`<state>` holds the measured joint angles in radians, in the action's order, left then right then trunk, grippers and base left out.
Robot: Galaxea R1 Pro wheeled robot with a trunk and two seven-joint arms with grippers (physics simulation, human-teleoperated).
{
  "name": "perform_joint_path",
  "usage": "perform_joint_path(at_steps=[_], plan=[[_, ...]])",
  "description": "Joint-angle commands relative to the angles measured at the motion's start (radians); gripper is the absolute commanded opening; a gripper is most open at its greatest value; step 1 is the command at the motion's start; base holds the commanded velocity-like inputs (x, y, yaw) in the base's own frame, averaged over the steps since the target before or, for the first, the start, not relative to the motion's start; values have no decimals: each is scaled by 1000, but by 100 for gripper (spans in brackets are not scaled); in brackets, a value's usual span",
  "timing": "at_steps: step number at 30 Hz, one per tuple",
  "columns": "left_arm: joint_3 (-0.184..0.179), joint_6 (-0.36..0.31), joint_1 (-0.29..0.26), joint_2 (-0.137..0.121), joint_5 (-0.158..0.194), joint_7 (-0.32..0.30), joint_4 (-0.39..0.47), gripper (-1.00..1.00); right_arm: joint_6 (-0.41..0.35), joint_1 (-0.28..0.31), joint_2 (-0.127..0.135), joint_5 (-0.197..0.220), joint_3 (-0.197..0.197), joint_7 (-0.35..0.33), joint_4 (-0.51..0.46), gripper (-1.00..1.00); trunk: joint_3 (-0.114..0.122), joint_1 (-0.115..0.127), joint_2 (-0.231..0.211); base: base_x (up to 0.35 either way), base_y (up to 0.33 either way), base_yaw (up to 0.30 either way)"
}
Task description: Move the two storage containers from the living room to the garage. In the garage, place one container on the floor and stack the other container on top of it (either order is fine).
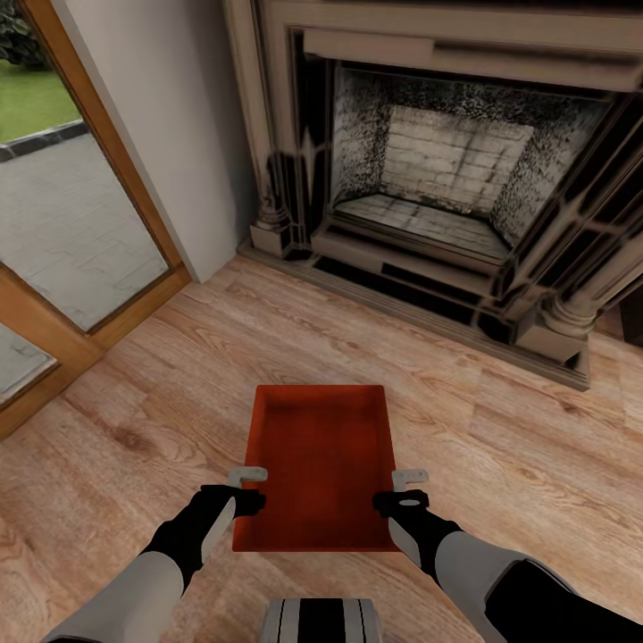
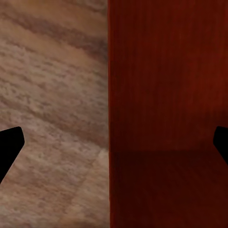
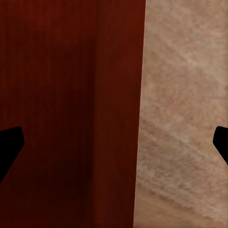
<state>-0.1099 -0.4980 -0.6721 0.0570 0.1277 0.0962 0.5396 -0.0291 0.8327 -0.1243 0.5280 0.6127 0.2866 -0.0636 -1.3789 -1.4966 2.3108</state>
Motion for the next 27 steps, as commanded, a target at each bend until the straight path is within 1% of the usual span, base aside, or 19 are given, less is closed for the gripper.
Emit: perform_joint_path(at_steps=[1,12,13,27], plan=[[-6,-4,0,-1,10,9,2,100,-3,0,0,7,9,5,-1,100,-1,0,0,0,0,0],[-2,-2,0,-2,12,8,-1,100,-3,0,-1,2,9,5,-1,100,-1,0,0,0,0,0],[-2,-2,0,-3,13,8,-2,-100,-3,0,-1,2,9,5,-1,-100,-1,0,0,0,0,0],[-5,-2,0,-2,12,8,6,-100,-3,0,0,5,9,5,-1,-100,-1,0,0,0,0,0]])
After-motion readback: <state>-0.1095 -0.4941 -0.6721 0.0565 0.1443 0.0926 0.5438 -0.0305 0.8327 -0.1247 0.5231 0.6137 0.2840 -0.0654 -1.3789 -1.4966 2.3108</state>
